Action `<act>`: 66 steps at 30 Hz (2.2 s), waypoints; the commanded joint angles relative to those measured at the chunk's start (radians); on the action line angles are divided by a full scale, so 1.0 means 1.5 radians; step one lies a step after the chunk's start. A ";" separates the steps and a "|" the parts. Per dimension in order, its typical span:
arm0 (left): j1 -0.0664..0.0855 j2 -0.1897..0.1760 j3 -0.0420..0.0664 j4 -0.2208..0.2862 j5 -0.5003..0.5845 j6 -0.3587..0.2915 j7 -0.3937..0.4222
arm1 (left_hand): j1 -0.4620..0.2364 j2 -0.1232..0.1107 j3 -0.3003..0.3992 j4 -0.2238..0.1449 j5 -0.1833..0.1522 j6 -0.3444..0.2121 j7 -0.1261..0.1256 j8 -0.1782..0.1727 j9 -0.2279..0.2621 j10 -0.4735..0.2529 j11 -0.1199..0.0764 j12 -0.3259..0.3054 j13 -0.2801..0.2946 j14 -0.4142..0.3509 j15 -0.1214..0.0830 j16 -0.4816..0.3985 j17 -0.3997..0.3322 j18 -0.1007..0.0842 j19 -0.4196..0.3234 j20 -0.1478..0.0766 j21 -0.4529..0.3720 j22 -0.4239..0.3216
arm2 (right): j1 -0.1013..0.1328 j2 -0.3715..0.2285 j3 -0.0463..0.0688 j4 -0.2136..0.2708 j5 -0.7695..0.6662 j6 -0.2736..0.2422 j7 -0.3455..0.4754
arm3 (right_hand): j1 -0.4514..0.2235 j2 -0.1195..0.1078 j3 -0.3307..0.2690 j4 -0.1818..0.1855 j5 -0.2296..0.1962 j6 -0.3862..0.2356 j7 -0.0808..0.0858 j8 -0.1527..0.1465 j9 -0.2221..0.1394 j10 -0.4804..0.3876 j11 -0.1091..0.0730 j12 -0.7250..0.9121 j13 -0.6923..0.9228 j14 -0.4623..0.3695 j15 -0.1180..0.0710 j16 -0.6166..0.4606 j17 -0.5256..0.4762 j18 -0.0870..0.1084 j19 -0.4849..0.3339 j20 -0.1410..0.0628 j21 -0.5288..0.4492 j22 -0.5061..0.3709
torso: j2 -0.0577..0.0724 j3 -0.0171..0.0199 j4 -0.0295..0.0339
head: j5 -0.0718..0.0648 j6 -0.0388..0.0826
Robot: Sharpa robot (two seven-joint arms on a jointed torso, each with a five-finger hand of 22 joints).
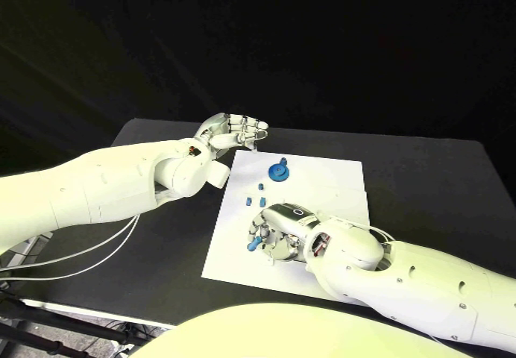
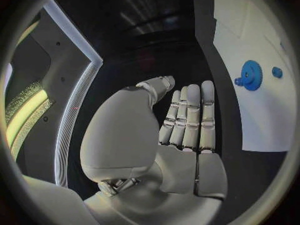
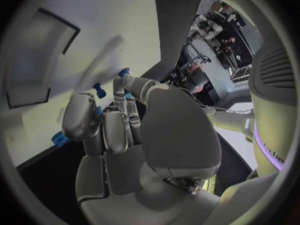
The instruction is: Assemble the parts on the task board
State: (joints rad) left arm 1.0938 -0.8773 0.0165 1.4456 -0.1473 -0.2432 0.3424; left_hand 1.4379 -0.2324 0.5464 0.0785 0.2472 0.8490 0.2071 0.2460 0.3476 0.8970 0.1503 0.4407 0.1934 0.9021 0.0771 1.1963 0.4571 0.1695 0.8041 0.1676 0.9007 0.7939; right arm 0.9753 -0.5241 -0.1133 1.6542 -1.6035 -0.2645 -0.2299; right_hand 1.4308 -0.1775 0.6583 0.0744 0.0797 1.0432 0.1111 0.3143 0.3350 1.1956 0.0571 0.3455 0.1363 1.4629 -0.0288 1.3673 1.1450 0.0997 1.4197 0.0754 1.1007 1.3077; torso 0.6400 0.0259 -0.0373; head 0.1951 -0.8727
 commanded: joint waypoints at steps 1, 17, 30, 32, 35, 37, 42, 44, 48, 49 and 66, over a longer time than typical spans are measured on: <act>0.001 0.001 0.001 0.001 0.003 0.013 0.002 | 0.001 0.006 -0.006 0.000 0.001 -0.003 -0.001 0.003 0.001 -0.004 -0.002 0.002 0.001 -0.004 0.001 -0.002 -0.001 0.009 -0.001 0.005 -0.002 -0.001 | -0.001 0.001 -0.001 -0.002 -0.027 0.012 -0.011 | -0.001 0.006 0.003 -0.002 0.003 0.003 0.003 0.002 0.044 0.008 -0.010 0.000 0.000 0.018 -0.003 0.002 0.000 -0.010 -0.002 -0.004 -0.001 0.099 | 0.000 -0.0003 -0.0005 | 0.000 0.000; 0.001 0.002 0.001 0.001 0.003 0.013 0.001 | 0.001 0.006 -0.006 0.000 0.001 -0.003 -0.001 0.003 0.001 -0.004 -0.002 0.002 0.001 -0.004 0.001 -0.002 -0.001 0.009 -0.001 0.005 -0.002 -0.001 | -0.003 0.018 -0.007 -0.008 -0.006 0.037 0.004 | -0.043 -0.019 -0.037 -0.013 0.047 -0.038 0.010 -0.022 0.046 -0.001 -0.004 -0.012 0.012 0.018 0.003 0.003 -0.001 -0.009 -0.005 0.002 -0.009 0.098 | 0.000 -0.0002 0.0006 | -0.001 0.000; 0.001 0.001 0.001 0.000 0.003 0.016 -0.001 | 0.001 0.005 -0.007 0.000 0.001 -0.004 0.000 0.003 0.001 -0.006 -0.001 0.003 0.000 -0.004 0.002 -0.002 -0.001 0.009 -0.001 0.005 -0.003 -0.001 | -0.006 0.008 -0.009 -0.008 -0.009 -0.012 0.004 | -0.051 -0.033 -0.049 -0.018 0.069 -0.091 0.015 -0.066 0.033 -0.014 -0.005 -0.015 0.023 0.017 0.003 0.004 -0.001 -0.008 -0.006 0.003 -0.017 0.096 | 0.000 0.0000 -0.0003 | -0.002 0.000; 0.001 0.000 0.001 0.000 0.003 0.016 -0.001 | 0.001 0.005 -0.007 0.000 0.001 -0.004 0.000 0.003 0.001 -0.006 -0.001 0.003 0.000 -0.004 0.002 -0.002 -0.001 0.009 -0.001 0.005 -0.003 -0.001 | -0.006 0.002 -0.009 -0.001 -0.009 -0.025 0.007 | -0.057 -0.042 -0.055 -0.017 0.070 -0.126 0.013 -0.089 0.024 -0.019 -0.006 -0.014 0.028 0.017 0.002 0.004 -0.002 -0.008 -0.006 0.002 -0.019 0.096 | -0.001 0.0001 -0.0003 | -0.002 0.000; 0.001 0.000 0.001 0.000 0.003 0.017 -0.002 | 0.001 0.005 -0.007 0.001 0.001 -0.005 0.000 0.003 0.001 -0.007 -0.001 0.003 0.000 -0.005 0.002 -0.003 -0.002 0.009 -0.002 0.005 -0.004 -0.001 | -0.006 -0.009 -0.009 0.010 -0.008 -0.040 0.010 | -0.063 -0.050 -0.067 -0.013 0.069 -0.151 0.008 -0.105 0.016 -0.020 -0.008 -0.011 0.032 0.017 0.001 0.005 0.001 -0.008 -0.004 0.002 -0.017 0.097 | -0.001 0.0001 0.0000 | -0.004 0.000; 0.001 -0.001 0.000 0.000 0.003 0.018 -0.002 | 0.001 0.005 -0.007 0.001 0.001 -0.005 0.000 0.003 0.001 -0.007 -0.001 0.003 0.000 -0.005 0.002 -0.003 -0.002 0.009 -0.002 0.005 -0.004 -0.001 | -0.006 -0.017 -0.008 0.020 -0.007 -0.049 0.012 | -0.063 -0.051 -0.078 -0.011 0.070 -0.177 0.000 -0.120 0.009 -0.022 -0.011 -0.010 0.036 0.017 -0.002 0.005 0.000 -0.008 -0.004 0.000 -0.018 0.096 | -0.001 0.0002 -0.0003 | -0.005 0.000; 0.001 -0.002 0.000 0.001 0.003 0.021 0.000 | -0.002 0.005 -0.008 0.002 0.001 -0.006 0.000 0.004 0.001 -0.010 0.000 0.003 0.000 -0.006 0.003 -0.003 -0.002 0.008 -0.002 0.006 -0.005 -0.002 | -0.004 -0.048 -0.002 0.052 -0.001 -0.072 0.016 | -0.058 -0.049 -0.102 -0.006 0.071 -0.213 -0.006 -0.135 -0.004 -0.020 -0.014 -0.005 0.041 0.018 -0.005 0.006 0.003 -0.009 -0.002 -0.003 -0.015 0.097 | -0.001 -0.0007 -0.0020 | -0.007 0.000; 0.001 -0.003 0.000 0.001 0.003 0.021 0.000 | -0.002 0.005 -0.008 0.002 0.001 -0.006 0.000 0.004 0.001 -0.010 0.000 0.003 0.000 -0.006 0.003 -0.003 -0.002 0.008 -0.002 0.006 -0.005 -0.002 | -0.001 -0.061 0.001 0.062 0.005 -0.080 0.017 | -0.057 -0.048 -0.110 -0.005 0.071 -0.216 -0.007 -0.136 -0.006 -0.019 -0.015 -0.004 0.043 0.018 -0.006 0.006 0.003 -0.009 -0.001 -0.003 -0.014 0.098 | -0.001 -0.0008 -0.0015 | -0.010 0.001; 0.001 -0.003 0.000 0.000 0.004 0.022 -0.001 | -0.003 0.005 -0.009 0.003 0.001 -0.006 0.000 0.004 0.001 -0.011 0.000 0.003 0.000 -0.006 0.003 -0.003 -0.003 0.008 -0.002 0.006 -0.006 -0.002 | 0.014 -0.106 0.008 0.089 0.050 -0.099 0.024 | -0.045 -0.041 -0.124 -0.002 0.074 -0.176 0.003 -0.123 0.005 0.001 -0.018 0.012 0.052 0.019 -0.008 0.008 0.006 -0.010 0.001 -0.006 -0.010 0.099 | -0.002 -0.0003 -0.0009 | -0.021 0.005; 0.001 -0.003 0.000 0.000 0.004 0.022 -0.001 | -0.003 0.005 -0.009 0.003 0.001 -0.006 0.000 0.004 0.001 -0.011 0.000 0.003 0.000 -0.006 0.003 -0.003 -0.003 0.008 -0.002 0.006 -0.006 -0.002 | 0.021 -0.122 0.009 0.094 0.075 -0.103 0.027 | -0.043 -0.041 -0.125 -0.001 0.075 -0.166 0.007 -0.119 0.006 0.003 -0.017 0.016 0.055 0.019 -0.008 0.007 0.005 -0.010 0.001 -0.006 -0.012 0.099 | -0.002 -0.0004 -0.0010 | -0.027 0.007; 0.000 -0.017 -0.001 0.014 0.006 0.018 0.003 | -0.004 0.005 -0.010 0.004 0.001 -0.007 0.000 0.004 0.001 -0.012 0.000 0.004 0.000 -0.007 0.003 -0.003 -0.003 0.008 -0.003 0.007 -0.007 -0.003 | 0.071 -0.386 0.008 0.172 0.338 -0.054 -0.037 | -0.125 -0.004 -0.361 0.145 0.083 -0.077 -0.001 0.044 0.073 0.131 -0.018 0.674 0.746 0.052 -0.007 0.097 0.172 -0.029 0.041 -0.006 0.106 0.126 | -0.008 -0.0033 -0.0142 | -0.103 0.018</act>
State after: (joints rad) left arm 1.0931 -0.9028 0.0149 1.4623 -0.1458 -0.2279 0.3372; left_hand 1.4379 -0.2324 0.5352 0.0843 0.2472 0.8454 0.2107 0.2457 0.3477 0.8844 0.1484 0.4406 0.1934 0.8986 0.0808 1.1963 0.4537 0.1696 0.8003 0.1713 0.8966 0.7906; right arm 1.0863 -1.0937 -0.0996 1.8988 -1.1458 -0.3846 -0.2364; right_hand 1.2423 -0.1914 0.1239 0.2913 0.2034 0.9331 0.1096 0.3768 0.4436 1.3892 0.0298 1.3497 1.2453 1.4647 -0.0347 1.5101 1.3082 0.0686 1.4595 0.0646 1.2570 1.3078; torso 0.6308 0.0212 -0.0519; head 0.0543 -0.8455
